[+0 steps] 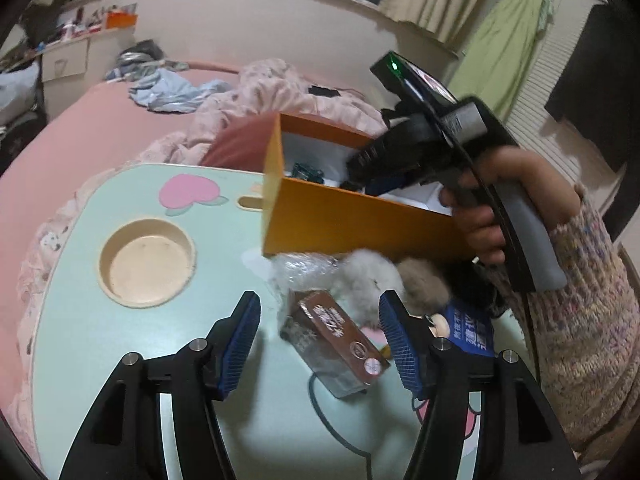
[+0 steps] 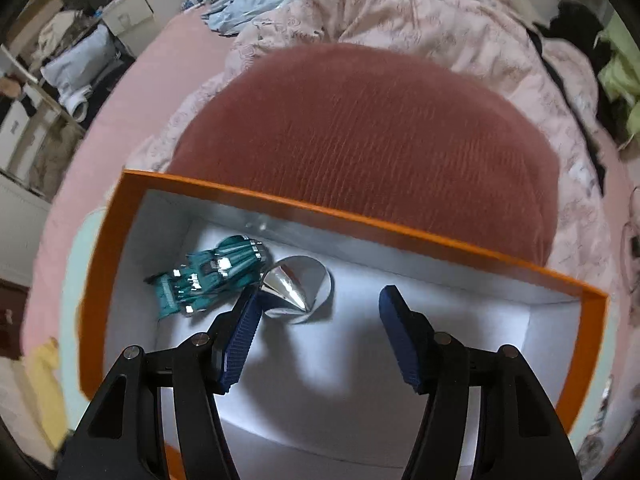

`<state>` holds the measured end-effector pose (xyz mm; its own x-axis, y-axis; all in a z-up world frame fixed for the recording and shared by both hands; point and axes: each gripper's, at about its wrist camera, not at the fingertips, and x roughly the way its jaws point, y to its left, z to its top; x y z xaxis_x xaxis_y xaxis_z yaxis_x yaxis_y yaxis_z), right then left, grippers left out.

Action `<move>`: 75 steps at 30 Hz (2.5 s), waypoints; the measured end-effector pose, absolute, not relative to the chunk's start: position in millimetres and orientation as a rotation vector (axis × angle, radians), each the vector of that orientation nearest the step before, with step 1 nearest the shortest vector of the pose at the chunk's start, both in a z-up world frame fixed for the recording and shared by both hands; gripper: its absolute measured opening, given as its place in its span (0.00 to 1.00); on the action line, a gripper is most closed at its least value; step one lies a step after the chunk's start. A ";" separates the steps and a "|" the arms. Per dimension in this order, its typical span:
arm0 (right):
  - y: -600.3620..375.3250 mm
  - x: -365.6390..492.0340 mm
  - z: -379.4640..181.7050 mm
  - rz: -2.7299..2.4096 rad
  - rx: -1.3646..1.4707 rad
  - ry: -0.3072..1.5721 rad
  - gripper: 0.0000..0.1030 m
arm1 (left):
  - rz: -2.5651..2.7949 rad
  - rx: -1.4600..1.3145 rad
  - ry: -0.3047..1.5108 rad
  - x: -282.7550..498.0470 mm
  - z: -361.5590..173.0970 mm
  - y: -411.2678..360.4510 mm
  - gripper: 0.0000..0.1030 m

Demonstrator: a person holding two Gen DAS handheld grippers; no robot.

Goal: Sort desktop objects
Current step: 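Grasp the silver cone in the box with the right gripper, place it on the table, then grasp the green toy car in the box with the left gripper, place it on the table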

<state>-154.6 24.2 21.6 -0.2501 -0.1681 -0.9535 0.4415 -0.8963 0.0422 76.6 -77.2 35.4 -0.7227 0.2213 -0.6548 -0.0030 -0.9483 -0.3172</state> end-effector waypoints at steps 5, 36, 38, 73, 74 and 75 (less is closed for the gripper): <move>27.9 -146.0 24.3 -2.201 1.572 0.376 0.31 | 2.793 -1.125 -0.434 75.6 38.7 -83.1 0.59; 149.9 -35.4 53.7 -2.088 1.159 -0.042 0.32 | 2.544 -1.645 0.523 -124.5 32.5 -4.4 0.39; 152.2 -34.1 52.0 -2.087 1.158 -0.044 0.32 | 2.524 -1.663 0.594 -125.1 26.4 2.9 0.35; 231.4 0.7 65.5 -2.329 1.213 -0.108 0.32 | 2.537 -1.163 0.207 36.8 119.5 -6.2 0.22; 230.7 2.7 62.6 -2.322 1.226 -0.110 0.32 | 2.531 -1.199 0.213 42.0 107.4 -2.6 0.22; 230.0 5.1 59.3 -2.313 1.237 -0.116 0.32 | 2.518 -1.227 0.207 44.4 97.6 -1.1 0.22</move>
